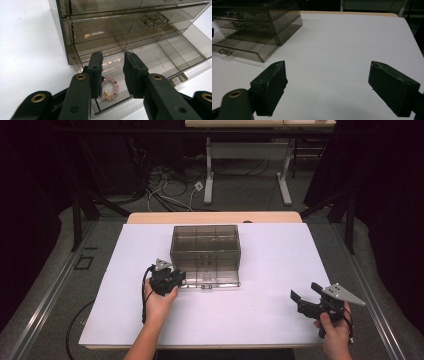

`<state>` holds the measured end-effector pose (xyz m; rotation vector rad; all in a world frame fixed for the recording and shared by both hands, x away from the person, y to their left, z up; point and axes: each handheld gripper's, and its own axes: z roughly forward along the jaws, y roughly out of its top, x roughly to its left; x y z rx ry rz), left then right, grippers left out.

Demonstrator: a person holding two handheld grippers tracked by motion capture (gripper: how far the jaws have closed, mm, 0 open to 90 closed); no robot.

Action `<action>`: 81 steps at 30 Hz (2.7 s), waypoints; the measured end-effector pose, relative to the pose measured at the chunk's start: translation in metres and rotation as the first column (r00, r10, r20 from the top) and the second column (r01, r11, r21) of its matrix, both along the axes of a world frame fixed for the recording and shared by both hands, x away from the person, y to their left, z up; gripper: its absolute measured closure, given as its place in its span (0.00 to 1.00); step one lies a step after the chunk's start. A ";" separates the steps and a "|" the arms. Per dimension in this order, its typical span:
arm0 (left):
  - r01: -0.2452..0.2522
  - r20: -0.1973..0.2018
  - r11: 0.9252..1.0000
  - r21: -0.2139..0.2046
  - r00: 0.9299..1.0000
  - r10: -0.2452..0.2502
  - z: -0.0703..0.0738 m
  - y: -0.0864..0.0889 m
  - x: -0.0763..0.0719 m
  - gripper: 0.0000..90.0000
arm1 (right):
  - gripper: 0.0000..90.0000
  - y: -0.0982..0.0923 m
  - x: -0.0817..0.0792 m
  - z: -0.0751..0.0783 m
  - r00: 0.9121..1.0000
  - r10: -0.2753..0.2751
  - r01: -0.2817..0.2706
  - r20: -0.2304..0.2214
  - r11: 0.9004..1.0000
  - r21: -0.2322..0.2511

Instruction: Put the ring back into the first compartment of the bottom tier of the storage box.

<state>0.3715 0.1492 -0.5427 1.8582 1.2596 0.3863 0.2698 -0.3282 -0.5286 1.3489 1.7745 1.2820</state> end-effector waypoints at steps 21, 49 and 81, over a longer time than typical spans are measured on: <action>-0.025 0.030 1.000 -0.010 0.999 0.025 0.005 -0.001 -0.001 0.48 | 0.16 0.000 0.000 0.000 1.000 -0.001 0.001 0.002 1.000 -0.002; 0.027 0.053 1.000 0.004 0.998 -0.027 0.015 -0.021 -0.009 0.35 | 0.16 0.000 0.001 0.000 1.000 -0.001 0.001 0.006 1.000 -0.001; 0.133 0.030 0.989 0.072 0.990 -0.135 0.025 -0.057 -0.023 0.33 | 0.16 0.003 0.001 -0.001 1.000 0.003 -0.003 0.017 1.000 0.004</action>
